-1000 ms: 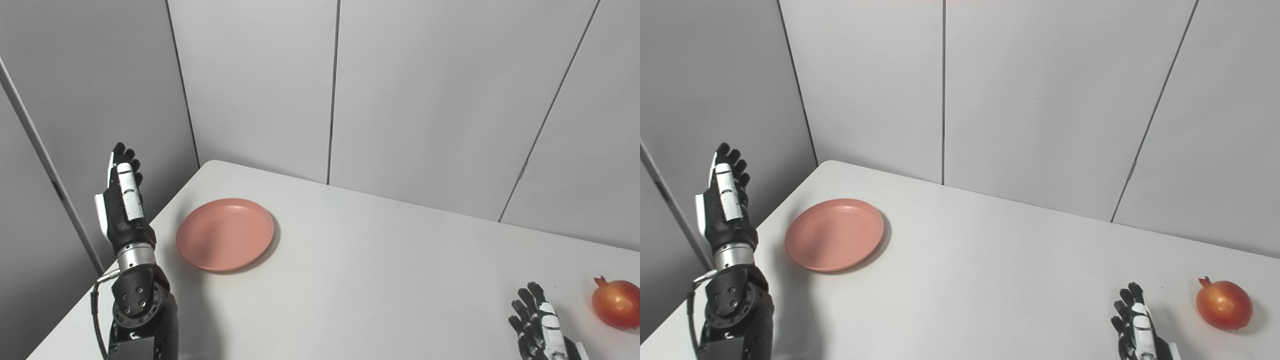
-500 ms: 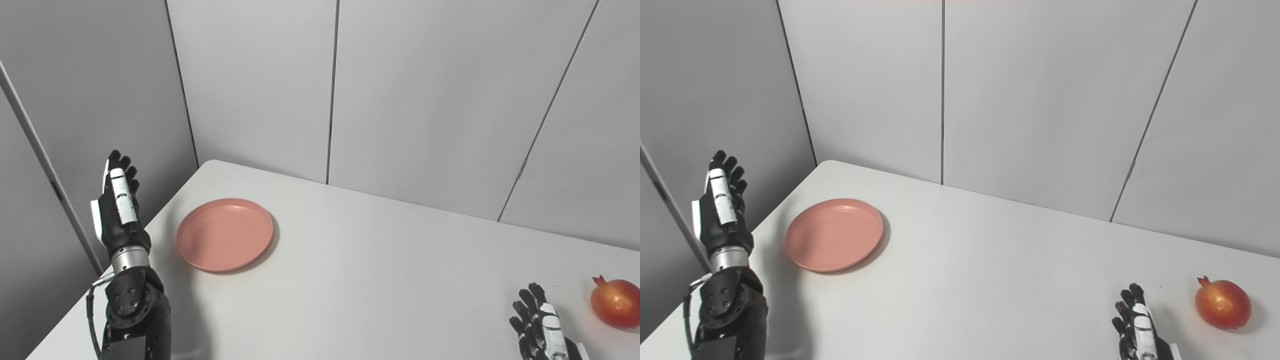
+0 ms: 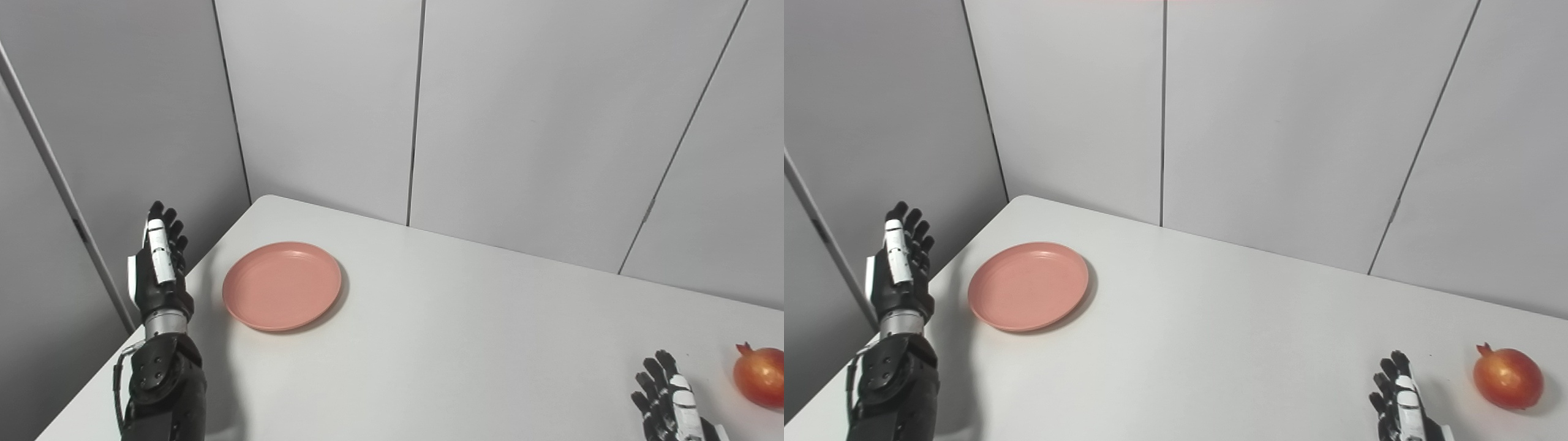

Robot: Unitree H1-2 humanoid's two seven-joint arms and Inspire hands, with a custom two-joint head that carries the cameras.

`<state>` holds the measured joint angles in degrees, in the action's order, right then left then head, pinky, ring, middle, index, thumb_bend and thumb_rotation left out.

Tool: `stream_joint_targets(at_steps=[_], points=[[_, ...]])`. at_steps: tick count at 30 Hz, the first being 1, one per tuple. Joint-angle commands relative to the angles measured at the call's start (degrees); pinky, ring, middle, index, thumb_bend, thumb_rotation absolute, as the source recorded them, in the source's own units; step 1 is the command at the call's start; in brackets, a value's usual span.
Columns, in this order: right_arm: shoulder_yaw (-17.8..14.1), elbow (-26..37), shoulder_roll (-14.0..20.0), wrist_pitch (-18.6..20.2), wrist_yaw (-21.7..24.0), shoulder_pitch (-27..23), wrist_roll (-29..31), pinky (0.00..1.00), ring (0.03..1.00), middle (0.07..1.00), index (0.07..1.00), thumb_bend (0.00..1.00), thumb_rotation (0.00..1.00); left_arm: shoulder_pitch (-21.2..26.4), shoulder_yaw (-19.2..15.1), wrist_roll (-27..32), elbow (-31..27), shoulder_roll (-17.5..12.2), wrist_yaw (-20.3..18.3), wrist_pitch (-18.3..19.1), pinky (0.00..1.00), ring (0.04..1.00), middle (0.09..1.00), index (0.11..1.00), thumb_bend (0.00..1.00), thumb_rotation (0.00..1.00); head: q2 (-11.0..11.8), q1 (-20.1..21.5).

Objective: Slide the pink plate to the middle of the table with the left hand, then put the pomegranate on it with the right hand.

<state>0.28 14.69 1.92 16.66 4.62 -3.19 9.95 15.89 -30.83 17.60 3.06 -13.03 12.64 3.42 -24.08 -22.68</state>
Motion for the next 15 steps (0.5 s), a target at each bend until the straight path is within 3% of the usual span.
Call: stream_joint_targets(at_steps=[1, 15], points=[[-0.38, 1.51, 0.5, -0.42, 0.45, -1.51, 0.45, 1.0, 1.0, 0.994, 1.0, 0.14, 1.0, 1.11, 0.1, 0.84, -0.58, -1.62, -0.91, -1.13, 0.97, 0.949, 0.942, 0.925, 0.39, 1.0, -0.11, -0.01], [-0.32, 1.62, 0.41, 0.08, 0.2, -1.63, 0.61, 1.0, 1.0, 0.994, 1.0, 0.13, 1.0, 1.94, 0.89, 3.6, 4.62, -1.81, -1.71, -2.28, 0.91, 0.928, 0.93, 0.903, 0.37, 1.0, -0.27, -0.13]])
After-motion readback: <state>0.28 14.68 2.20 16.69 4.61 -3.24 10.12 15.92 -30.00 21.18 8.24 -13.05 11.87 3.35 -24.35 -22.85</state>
